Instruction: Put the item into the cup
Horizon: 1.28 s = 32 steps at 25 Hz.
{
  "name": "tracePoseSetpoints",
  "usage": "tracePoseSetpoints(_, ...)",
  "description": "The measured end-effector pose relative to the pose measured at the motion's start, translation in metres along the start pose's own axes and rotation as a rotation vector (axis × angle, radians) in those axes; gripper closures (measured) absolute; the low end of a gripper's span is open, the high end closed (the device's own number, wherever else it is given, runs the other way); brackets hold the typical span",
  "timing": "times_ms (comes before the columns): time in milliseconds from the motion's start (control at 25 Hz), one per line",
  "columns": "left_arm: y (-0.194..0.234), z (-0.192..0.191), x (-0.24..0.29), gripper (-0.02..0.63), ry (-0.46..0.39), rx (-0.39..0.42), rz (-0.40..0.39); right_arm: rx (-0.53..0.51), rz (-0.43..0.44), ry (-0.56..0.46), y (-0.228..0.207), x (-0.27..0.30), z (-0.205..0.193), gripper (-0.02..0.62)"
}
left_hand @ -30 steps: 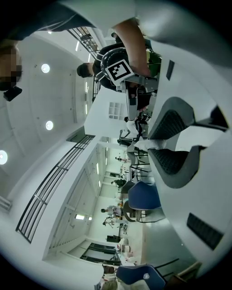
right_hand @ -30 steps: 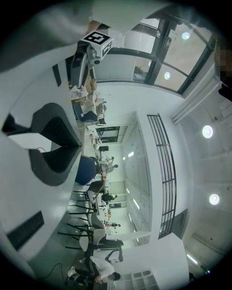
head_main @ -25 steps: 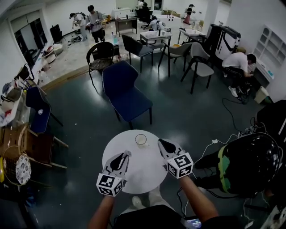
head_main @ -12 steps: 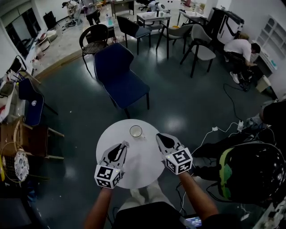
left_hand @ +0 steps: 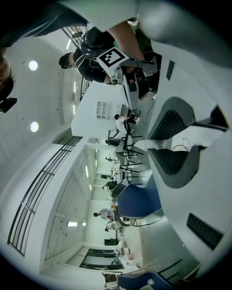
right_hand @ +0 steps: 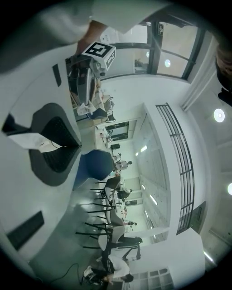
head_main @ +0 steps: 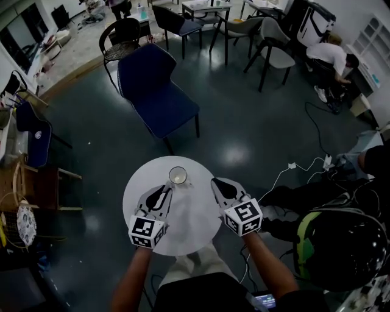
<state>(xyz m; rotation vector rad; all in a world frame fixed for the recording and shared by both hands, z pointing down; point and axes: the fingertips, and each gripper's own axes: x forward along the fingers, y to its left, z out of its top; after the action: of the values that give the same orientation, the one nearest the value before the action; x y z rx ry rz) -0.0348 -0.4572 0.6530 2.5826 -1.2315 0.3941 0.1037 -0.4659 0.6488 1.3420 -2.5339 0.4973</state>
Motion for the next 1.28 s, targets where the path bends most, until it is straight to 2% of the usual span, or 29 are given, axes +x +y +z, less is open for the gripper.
tracePoseSetpoints(480,0.019,-0.020,0.083,0.535,0.095,0.075,-0.015,0.041,0.031,0.013,-0.025,0.016,-0.009,0.578)
tracePoseSetpoints(880,0.029,-0.054,0.136,0.535,0.145,0.052,-0.004,0.087,0.011,0.061,-0.066,0.020,-0.048,0.578)
tracePoseSetpoints(1280,0.038,-0.075,0.157,0.534,0.134,-0.002,0.016,0.120,0.011,0.092,-0.083,0.030,-0.069,0.578)
